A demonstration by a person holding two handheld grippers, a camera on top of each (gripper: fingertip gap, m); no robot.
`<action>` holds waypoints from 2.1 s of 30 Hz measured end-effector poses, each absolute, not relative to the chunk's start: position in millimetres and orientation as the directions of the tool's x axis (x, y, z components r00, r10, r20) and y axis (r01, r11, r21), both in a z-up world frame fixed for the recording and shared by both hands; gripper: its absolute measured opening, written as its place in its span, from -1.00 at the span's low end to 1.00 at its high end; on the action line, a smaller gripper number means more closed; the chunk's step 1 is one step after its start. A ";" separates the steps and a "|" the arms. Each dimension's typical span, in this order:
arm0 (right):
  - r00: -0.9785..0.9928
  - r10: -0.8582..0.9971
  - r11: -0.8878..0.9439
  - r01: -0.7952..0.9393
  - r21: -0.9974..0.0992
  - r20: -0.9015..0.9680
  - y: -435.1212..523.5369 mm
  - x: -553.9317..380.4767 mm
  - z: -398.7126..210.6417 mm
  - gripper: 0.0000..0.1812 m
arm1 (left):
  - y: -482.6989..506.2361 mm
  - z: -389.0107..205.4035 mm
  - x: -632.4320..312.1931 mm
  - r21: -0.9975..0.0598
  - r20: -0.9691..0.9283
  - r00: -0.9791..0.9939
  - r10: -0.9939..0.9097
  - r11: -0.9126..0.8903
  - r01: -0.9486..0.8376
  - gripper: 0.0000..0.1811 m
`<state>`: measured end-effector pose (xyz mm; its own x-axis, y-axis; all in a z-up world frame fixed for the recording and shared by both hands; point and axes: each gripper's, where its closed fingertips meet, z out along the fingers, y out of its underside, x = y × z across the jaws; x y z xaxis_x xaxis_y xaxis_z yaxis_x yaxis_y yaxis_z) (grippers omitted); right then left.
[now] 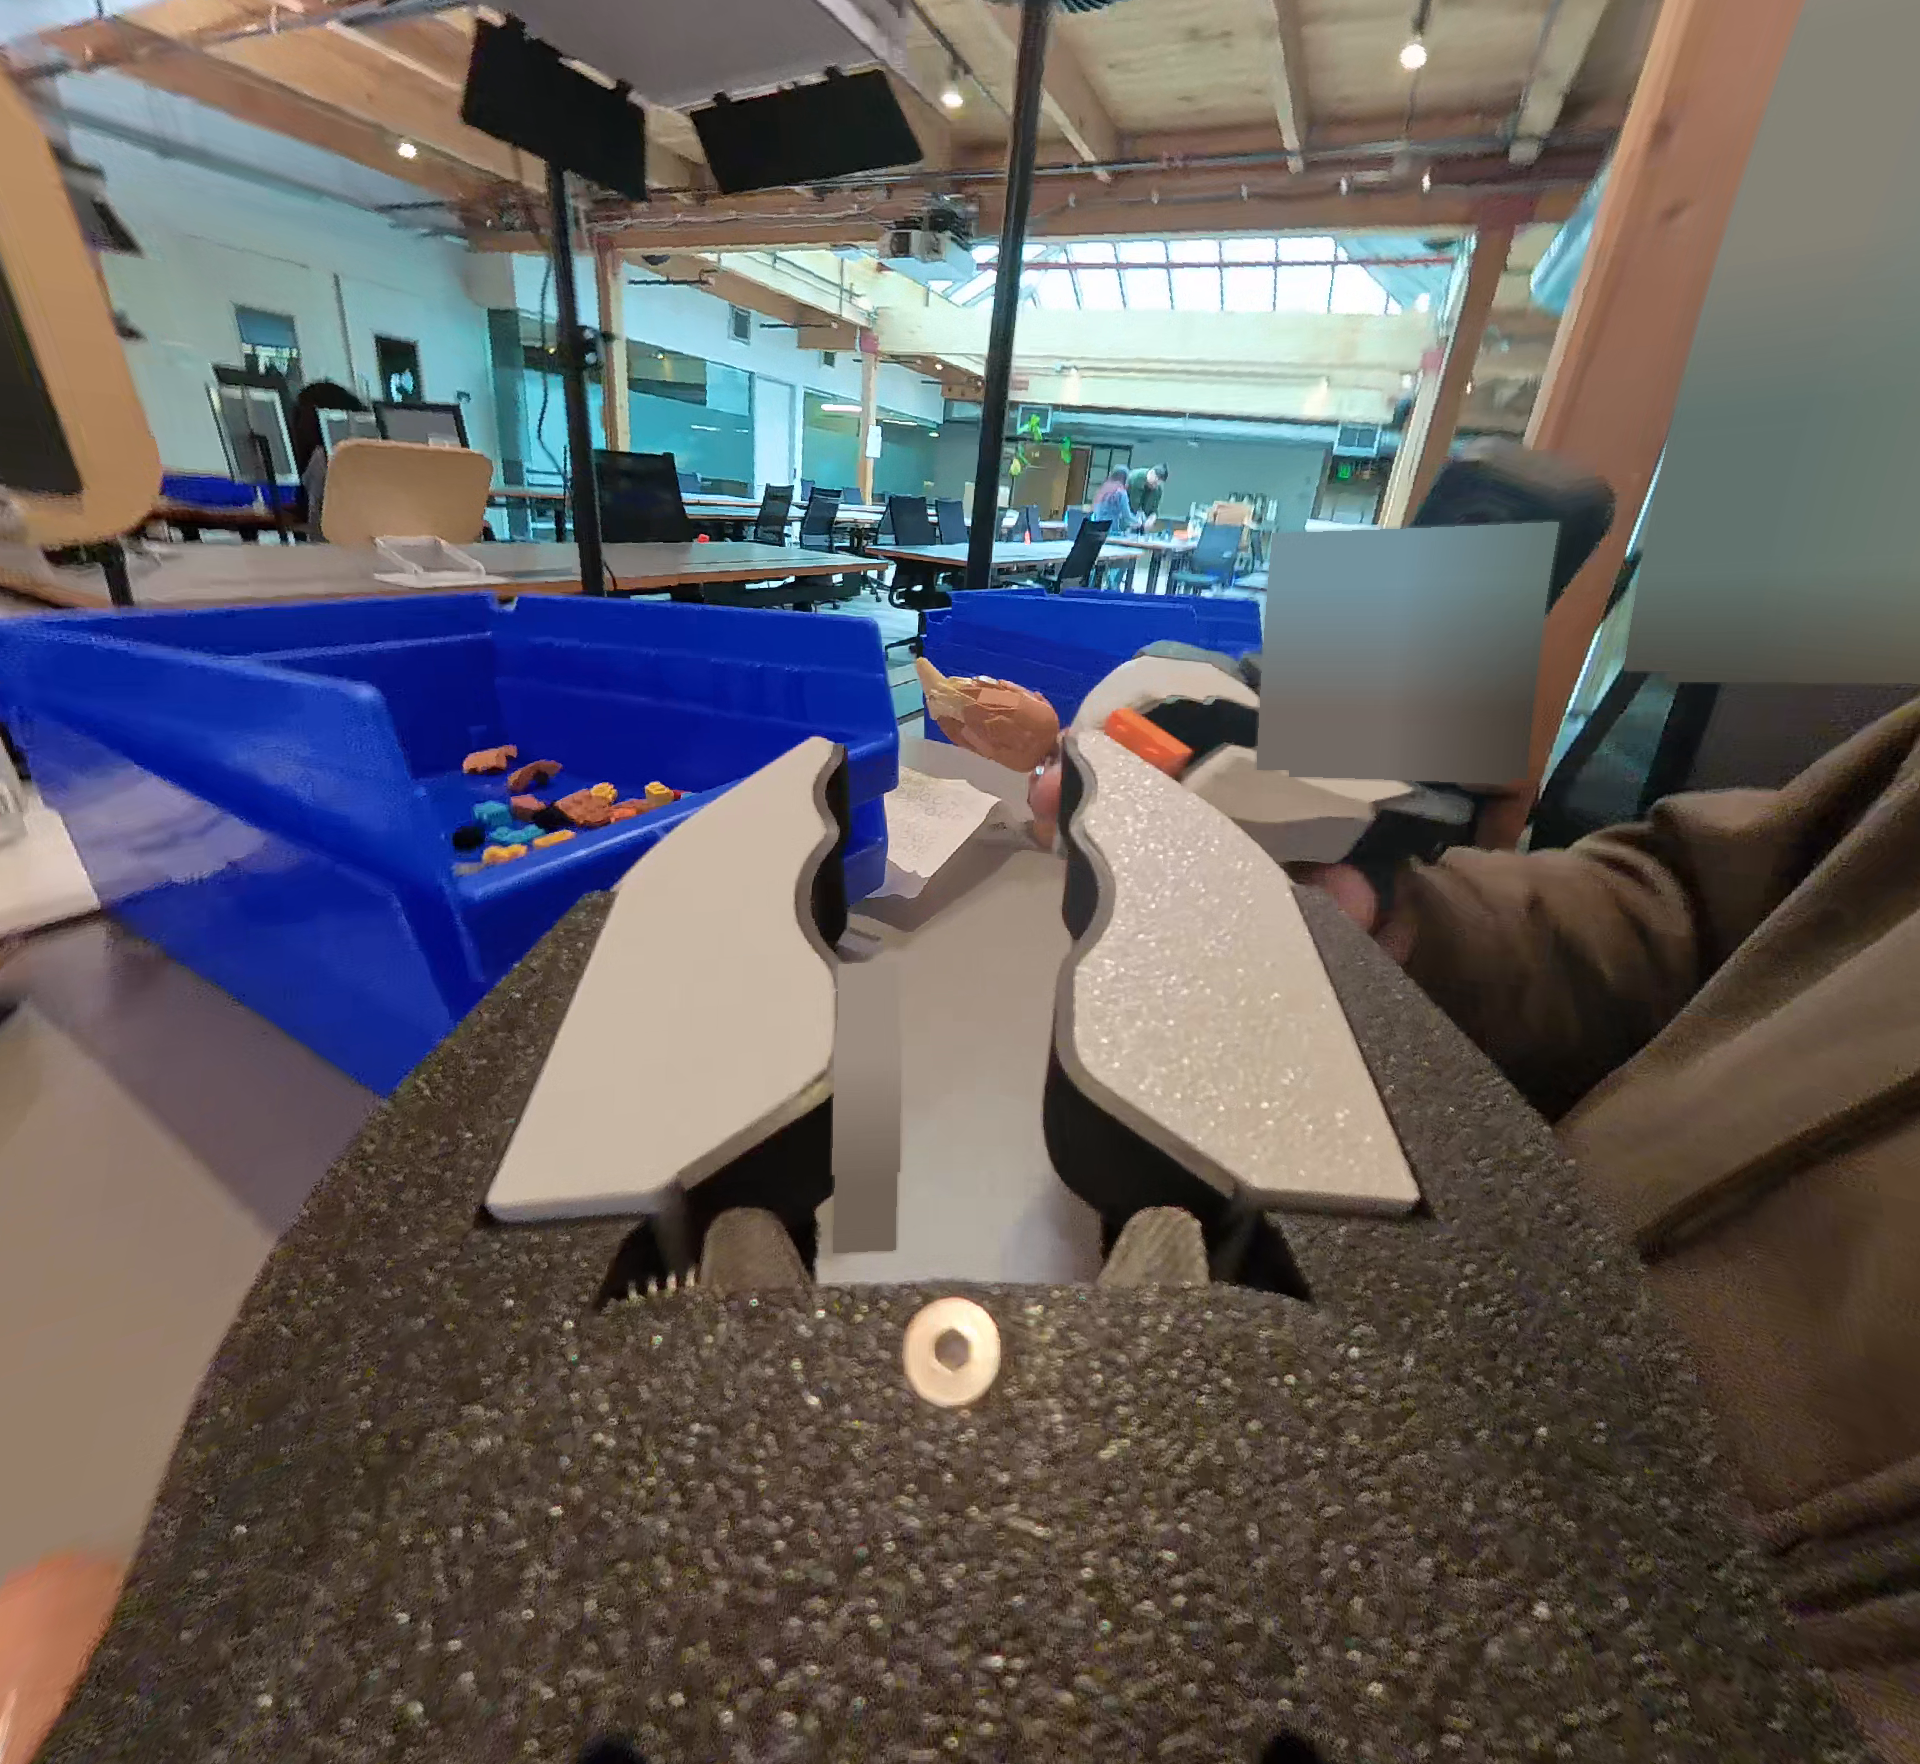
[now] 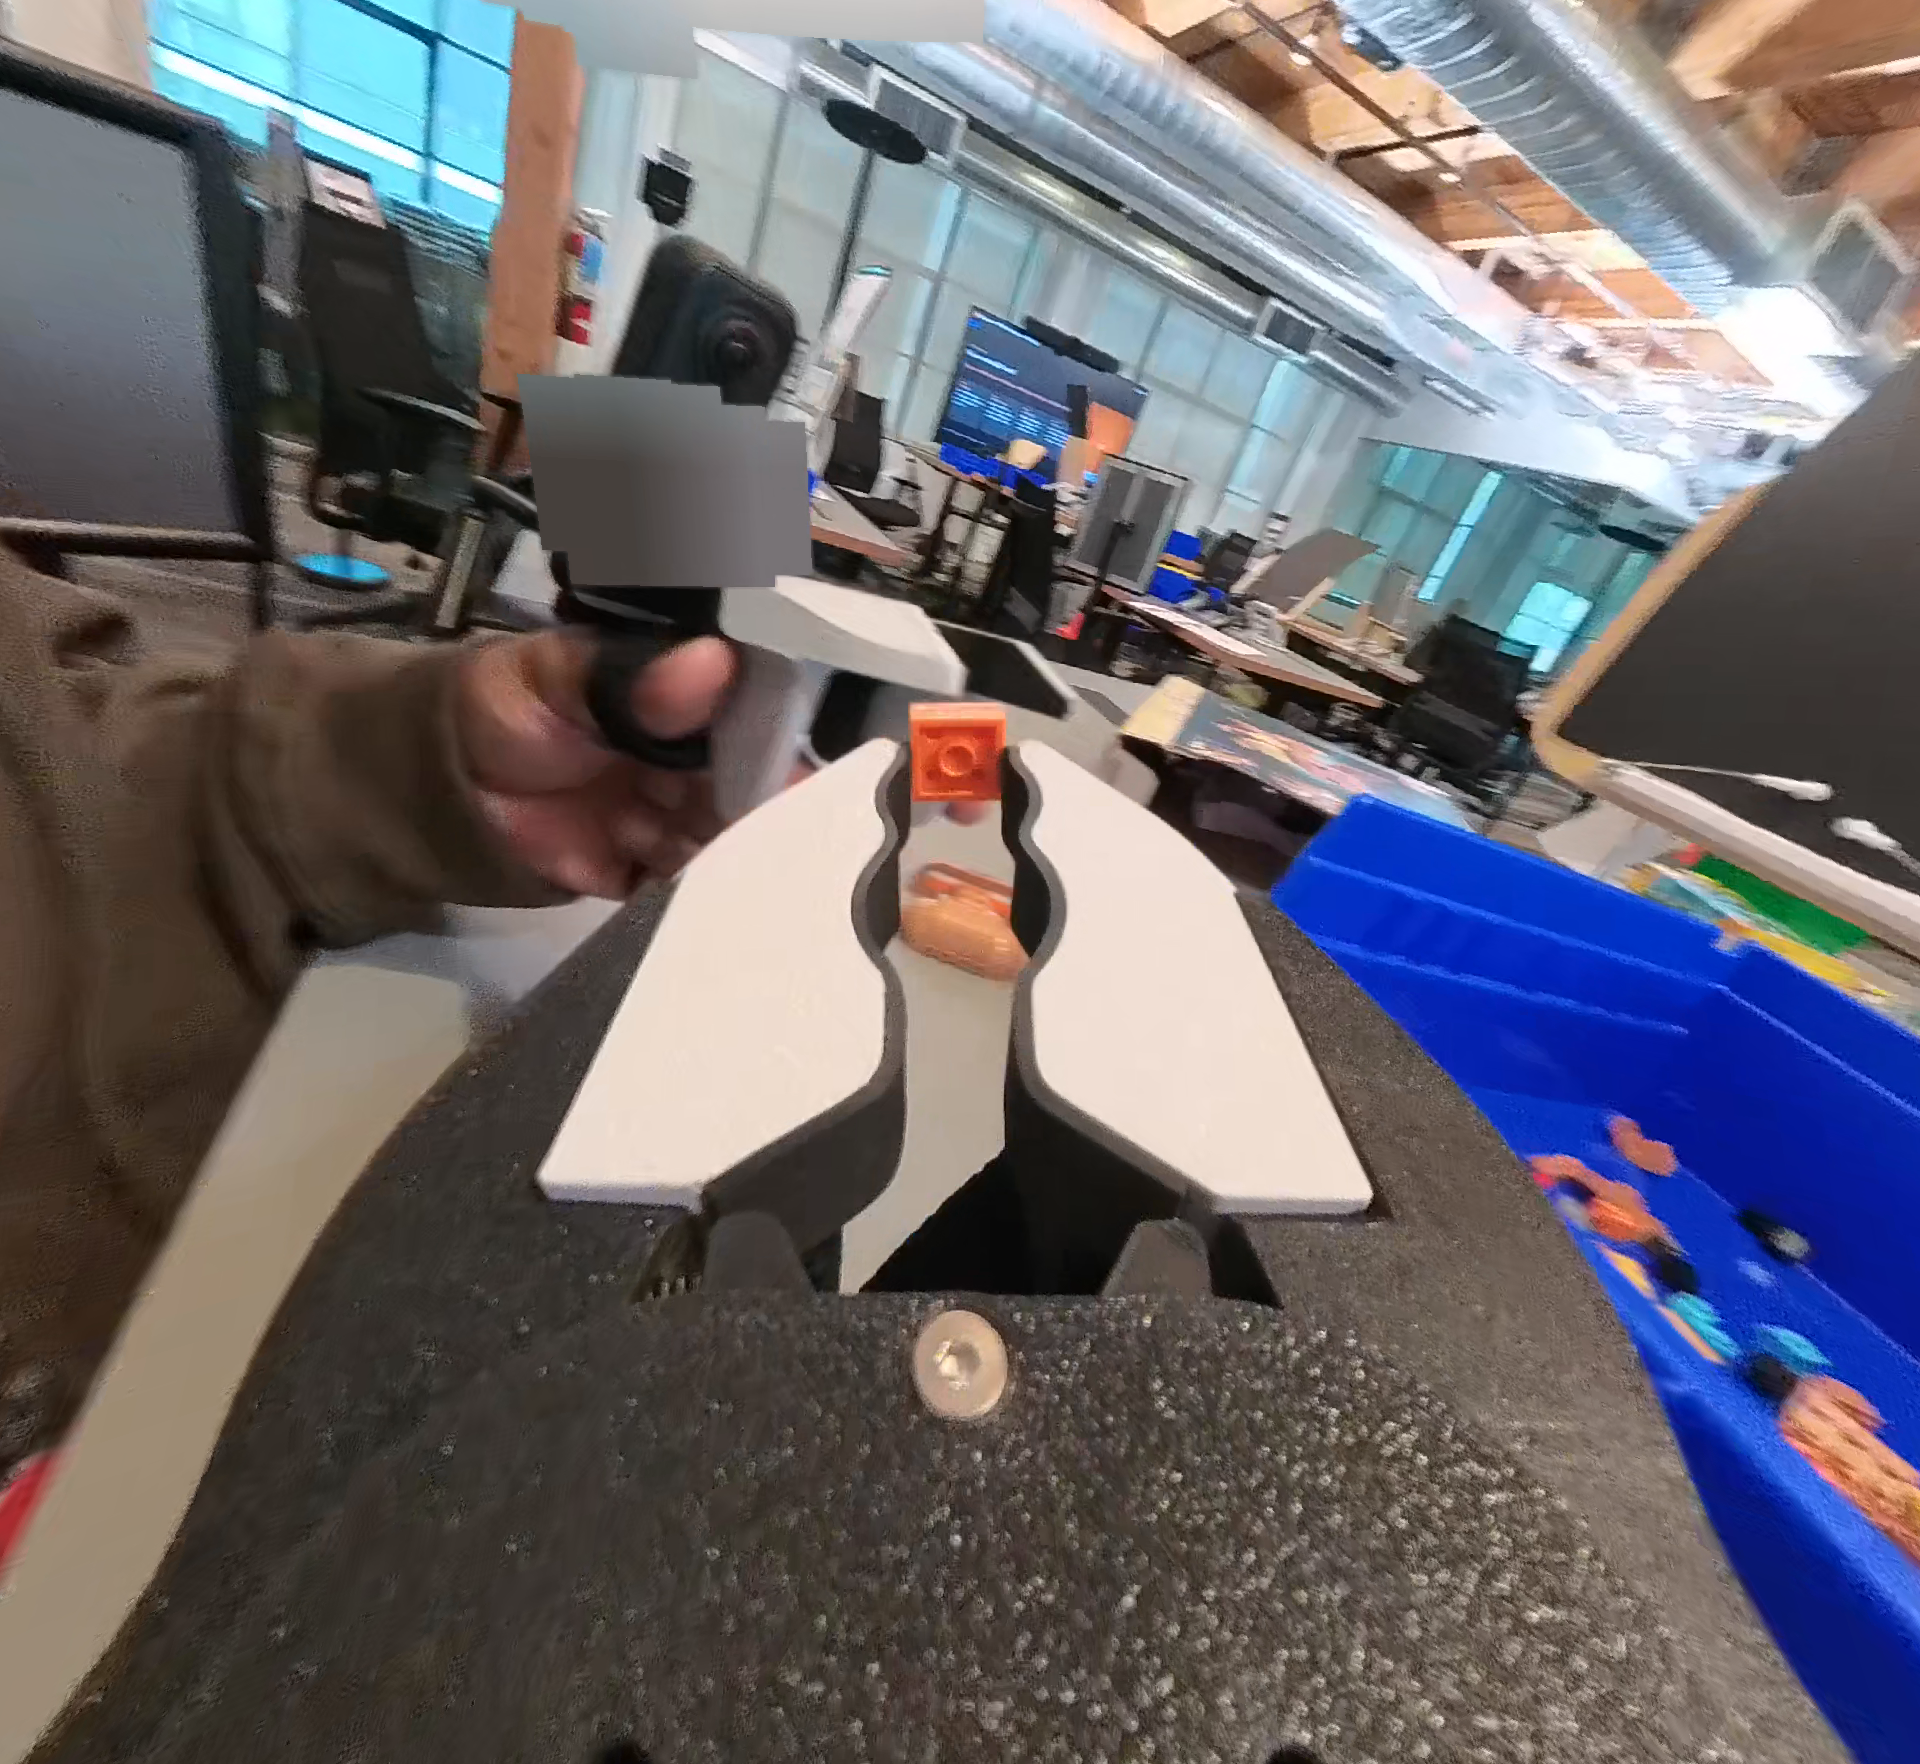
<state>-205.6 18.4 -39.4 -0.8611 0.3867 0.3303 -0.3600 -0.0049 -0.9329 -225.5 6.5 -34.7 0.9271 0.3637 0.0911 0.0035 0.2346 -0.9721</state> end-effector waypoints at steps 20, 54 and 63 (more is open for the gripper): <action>-0.882 0.466 -0.188 -0.178 -0.966 0.072 65.4 -179.8 -48.5 -0.82 | 55.3 -46.3 -186.9 -0.946 0.125 0.969 0.214 0.321 0.051 -0.60; -0.595 0.495 0.257 -0.596 -0.761 0.633 50.2 -149.7 -67.0 -0.81 | 56.8 -62.3 -151.4 -0.785 0.499 0.809 -0.311 0.232 0.574 -0.83; -0.633 0.488 0.184 -0.598 -0.780 0.601 50.1 -140.6 -60.8 -0.77 | 59.2 -60.7 -138.6 -0.861 0.387 0.879 -0.277 0.231 0.452 -0.83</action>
